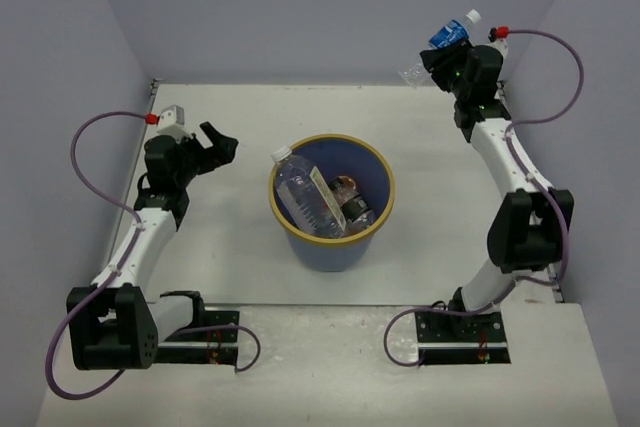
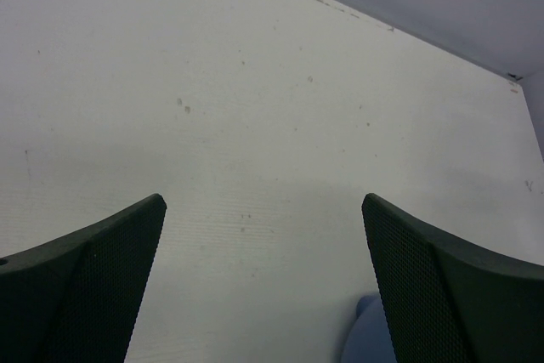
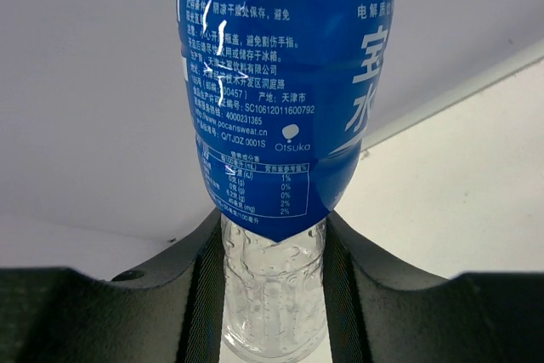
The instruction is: Put the plastic bottles in the bin
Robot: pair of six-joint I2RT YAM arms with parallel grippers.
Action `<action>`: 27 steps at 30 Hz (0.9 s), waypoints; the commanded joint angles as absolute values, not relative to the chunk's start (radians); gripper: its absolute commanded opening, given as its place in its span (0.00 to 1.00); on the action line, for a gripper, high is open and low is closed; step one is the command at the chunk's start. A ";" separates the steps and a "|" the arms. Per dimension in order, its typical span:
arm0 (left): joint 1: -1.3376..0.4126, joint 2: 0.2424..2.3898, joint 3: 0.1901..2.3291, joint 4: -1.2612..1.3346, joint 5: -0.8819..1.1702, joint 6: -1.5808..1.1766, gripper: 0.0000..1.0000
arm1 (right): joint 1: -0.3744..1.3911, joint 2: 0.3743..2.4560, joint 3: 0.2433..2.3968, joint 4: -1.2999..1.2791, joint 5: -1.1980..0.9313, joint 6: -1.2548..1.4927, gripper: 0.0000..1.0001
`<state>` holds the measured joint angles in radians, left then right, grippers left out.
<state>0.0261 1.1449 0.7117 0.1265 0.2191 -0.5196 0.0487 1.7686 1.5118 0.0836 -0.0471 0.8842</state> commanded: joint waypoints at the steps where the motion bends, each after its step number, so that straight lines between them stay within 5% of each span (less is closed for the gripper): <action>1: 0.034 1.099 0.660 0.120 0.267 -0.545 1.00 | 0.090 1.528 1.415 0.145 -0.093 0.674 0.09; 13: 0.034 1.032 0.607 0.116 0.300 -0.532 1.00 | 0.514 1.051 1.185 0.026 0.025 0.203 0.12; 27: 0.034 1.023 0.584 0.114 0.304 -0.521 1.00 | 0.816 1.034 1.019 -0.132 0.285 0.178 0.28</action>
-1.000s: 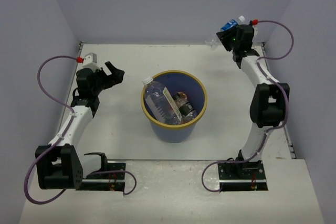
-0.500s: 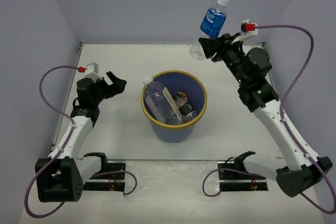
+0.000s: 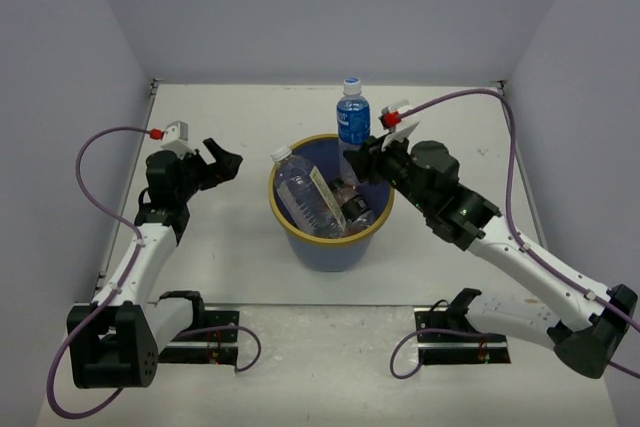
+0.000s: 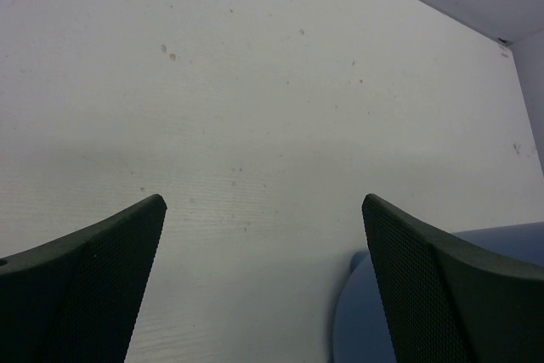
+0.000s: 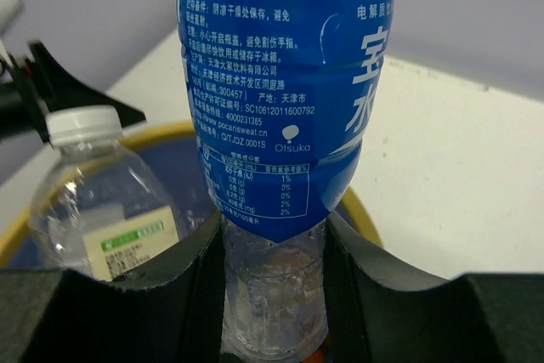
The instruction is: Put the plastic bottles in the bin
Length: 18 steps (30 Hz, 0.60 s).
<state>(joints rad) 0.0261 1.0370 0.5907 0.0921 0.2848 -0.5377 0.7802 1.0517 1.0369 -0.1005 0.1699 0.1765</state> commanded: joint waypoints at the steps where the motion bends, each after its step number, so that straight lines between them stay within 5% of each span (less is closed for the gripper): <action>1: 0.034 1.025 0.584 0.114 0.305 -0.523 1.00 | 0.824 1.029 1.012 -0.136 0.286 0.189 0.33; 7: 0.035 1.020 0.573 0.108 0.306 -0.522 1.00 | 0.847 1.001 1.002 -0.181 0.305 0.227 0.58; 13: 0.034 0.993 0.574 0.107 0.312 -0.523 1.00 | 0.851 0.939 1.000 -0.175 0.168 0.248 0.94; 18: 0.034 0.979 0.572 0.098 0.314 -0.528 1.00 | 0.851 0.888 1.012 -0.184 0.156 0.265 0.99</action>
<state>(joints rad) 0.0261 1.0068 0.5758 0.0872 0.2898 -0.5377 0.8463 0.9337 0.9974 -0.1974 0.1885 0.2421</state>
